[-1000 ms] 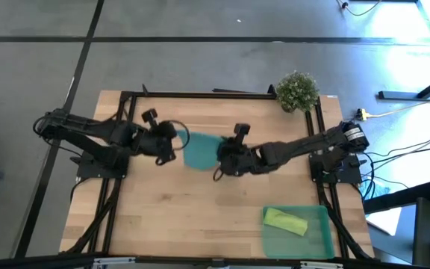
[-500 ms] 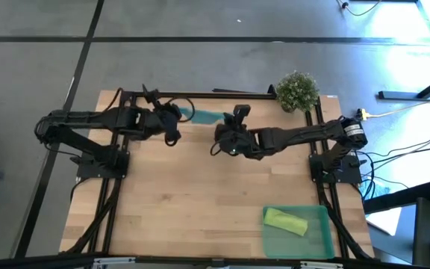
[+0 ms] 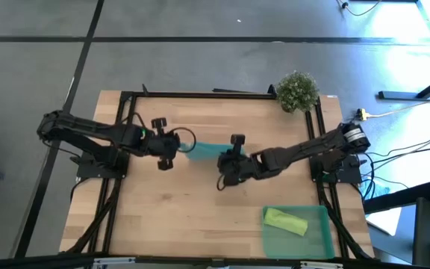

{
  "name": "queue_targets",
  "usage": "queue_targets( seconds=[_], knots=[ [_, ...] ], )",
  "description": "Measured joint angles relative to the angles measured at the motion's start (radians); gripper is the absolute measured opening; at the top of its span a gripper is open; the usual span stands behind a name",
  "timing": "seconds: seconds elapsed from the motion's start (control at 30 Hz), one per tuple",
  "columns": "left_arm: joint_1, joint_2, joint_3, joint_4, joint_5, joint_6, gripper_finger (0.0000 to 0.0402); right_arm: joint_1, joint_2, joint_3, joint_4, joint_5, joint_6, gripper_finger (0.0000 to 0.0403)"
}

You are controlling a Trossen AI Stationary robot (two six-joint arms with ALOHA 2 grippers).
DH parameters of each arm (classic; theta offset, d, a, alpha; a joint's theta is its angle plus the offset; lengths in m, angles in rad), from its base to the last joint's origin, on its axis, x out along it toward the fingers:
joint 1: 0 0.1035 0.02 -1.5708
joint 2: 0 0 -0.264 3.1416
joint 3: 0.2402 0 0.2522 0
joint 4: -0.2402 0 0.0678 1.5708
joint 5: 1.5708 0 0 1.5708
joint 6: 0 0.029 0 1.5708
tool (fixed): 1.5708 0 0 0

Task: Roll microfiber towels into tight, uniform cylinder then place into a basket
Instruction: Fold the blue microfiber cloth

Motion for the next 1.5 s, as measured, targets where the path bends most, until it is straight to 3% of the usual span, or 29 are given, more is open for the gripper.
queue_targets(
  seconds=[0.33, 0.63, 0.93, 1.07, 1.37, 1.5],
  knots=[
    [-0.175, 0.0, -0.01, -0.051, 0.122, -0.182, 0.0, 0.098, 0.0, -0.126, 0.303, -0.121, 0.011, 0.001],
    [-0.323, 0.042, -0.017, -0.071, 0.184, -0.363, 0.0, 0.107, 0.084, -0.167, 0.427, -0.295, 0.11, 0.001],
    [-0.444, 0.132, -0.14, 0.075, 0.292, -0.514, 0.0, 0.13, 0.199, -0.166, 0.556, -0.36, 0.124, 0.001],
    [-0.47, 0.167, -0.186, 0.167, 0.32, -0.527, 0.0, 0.133, 0.227, -0.167, 0.578, -0.377, 0.143, 0.001],
    [-0.477, 0.206, -0.201, 0.184, 0.318, -0.548, 0.0, 0.115, 0.241, -0.167, 0.579, -0.407, 0.151, 0.0011],
    [-0.479, 0.206, -0.206, 0.147, 0.345, -0.547, 0.0, 0.117, 0.241, -0.169, 0.562, -0.406, 0.134, 0.0038]
  ],
)
